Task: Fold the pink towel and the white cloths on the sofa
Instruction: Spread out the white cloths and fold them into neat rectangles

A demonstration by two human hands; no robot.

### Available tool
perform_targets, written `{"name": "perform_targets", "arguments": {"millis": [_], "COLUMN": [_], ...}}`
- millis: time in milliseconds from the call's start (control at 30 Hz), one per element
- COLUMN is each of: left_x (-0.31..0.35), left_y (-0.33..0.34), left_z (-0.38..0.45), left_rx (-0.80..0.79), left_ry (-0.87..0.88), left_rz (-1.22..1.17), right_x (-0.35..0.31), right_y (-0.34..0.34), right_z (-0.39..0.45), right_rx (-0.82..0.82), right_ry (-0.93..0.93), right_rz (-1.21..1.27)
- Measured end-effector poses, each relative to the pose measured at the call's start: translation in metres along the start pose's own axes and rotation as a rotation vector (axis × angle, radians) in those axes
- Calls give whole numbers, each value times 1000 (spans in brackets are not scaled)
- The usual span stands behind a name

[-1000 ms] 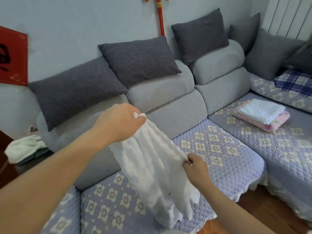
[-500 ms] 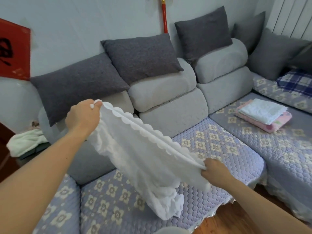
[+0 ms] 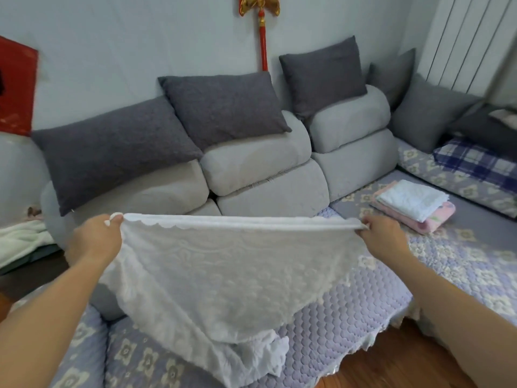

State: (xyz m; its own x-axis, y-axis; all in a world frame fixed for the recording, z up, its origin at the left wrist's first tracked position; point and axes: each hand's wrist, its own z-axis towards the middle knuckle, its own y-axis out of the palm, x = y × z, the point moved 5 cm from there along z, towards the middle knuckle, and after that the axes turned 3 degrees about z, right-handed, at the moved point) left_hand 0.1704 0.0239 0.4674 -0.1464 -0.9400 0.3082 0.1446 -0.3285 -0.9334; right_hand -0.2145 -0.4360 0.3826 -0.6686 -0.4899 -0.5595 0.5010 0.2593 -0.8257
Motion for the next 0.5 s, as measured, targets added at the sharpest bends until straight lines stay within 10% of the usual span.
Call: {"name": "perform_targets", "arguments": {"millis": [100, 300, 500], "left_x": [-5, -18, -33], "left_y": [-15, 3, 31], "left_z": [15, 15, -1], "left_rx": [40, -38, -83], "left_ry": [-60, -191, -227], "left_rz": [-89, -192, -205], "right_x": [-31, -3, 66], "right_y": [-36, 25, 111], "right_z": [19, -50, -98], "right_rx": [-34, -772, -554], "right_ry": [-150, 405, 882], "right_rz": [322, 881, 1331]}}
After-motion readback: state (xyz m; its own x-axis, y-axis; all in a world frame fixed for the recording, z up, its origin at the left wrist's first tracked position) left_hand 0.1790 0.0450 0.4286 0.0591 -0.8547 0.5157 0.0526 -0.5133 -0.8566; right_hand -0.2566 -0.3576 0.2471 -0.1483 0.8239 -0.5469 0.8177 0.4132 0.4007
